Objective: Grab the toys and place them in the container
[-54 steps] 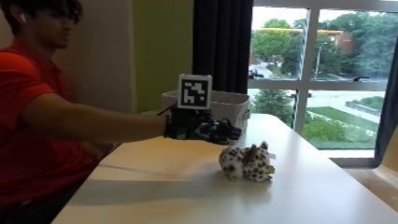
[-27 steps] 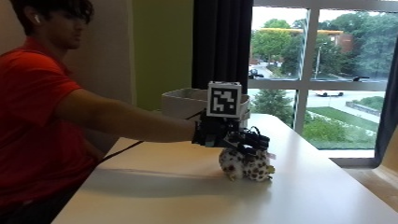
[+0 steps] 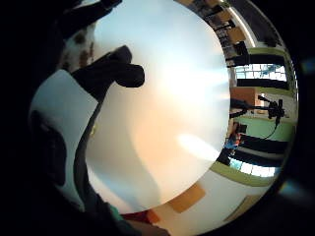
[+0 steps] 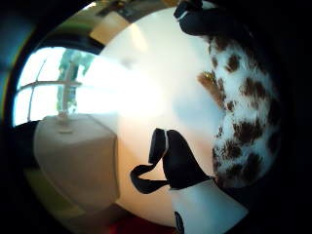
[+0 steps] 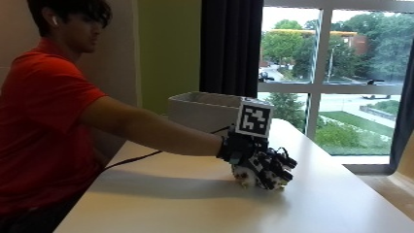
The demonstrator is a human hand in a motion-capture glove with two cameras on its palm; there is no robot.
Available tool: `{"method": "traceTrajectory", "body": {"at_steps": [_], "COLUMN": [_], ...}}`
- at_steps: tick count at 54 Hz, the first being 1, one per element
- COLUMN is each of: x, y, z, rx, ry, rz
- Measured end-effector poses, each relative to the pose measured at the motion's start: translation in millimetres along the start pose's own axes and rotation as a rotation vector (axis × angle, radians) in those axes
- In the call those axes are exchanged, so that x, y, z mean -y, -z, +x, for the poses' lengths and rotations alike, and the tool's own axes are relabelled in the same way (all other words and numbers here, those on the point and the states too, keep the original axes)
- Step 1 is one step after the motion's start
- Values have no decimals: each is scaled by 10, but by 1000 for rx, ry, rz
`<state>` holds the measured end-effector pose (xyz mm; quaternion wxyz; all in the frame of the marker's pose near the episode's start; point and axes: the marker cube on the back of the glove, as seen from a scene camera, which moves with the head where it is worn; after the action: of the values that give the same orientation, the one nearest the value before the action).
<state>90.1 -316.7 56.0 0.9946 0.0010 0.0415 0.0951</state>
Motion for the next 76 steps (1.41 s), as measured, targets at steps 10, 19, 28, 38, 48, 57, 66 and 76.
{"method": "traceTrajectory", "body": {"at_steps": [10, 19, 28, 38, 48, 57, 66, 76], "x": [74, 135, 178, 238, 136, -120, -408, -818], "y": [-69, -80, -96, -90, -15, 321, 792, 1339], "z": [138, 144, 58, 65, 0, -243, -522, -836], "rx": [-166, -258, -244, -178, -141, -92, -50, -15], "ry": [-40, -113, -23, -15, -36, 64, 176, 345], "rz": [-76, -34, 87, 189, 99, 99, 156, 238]}}
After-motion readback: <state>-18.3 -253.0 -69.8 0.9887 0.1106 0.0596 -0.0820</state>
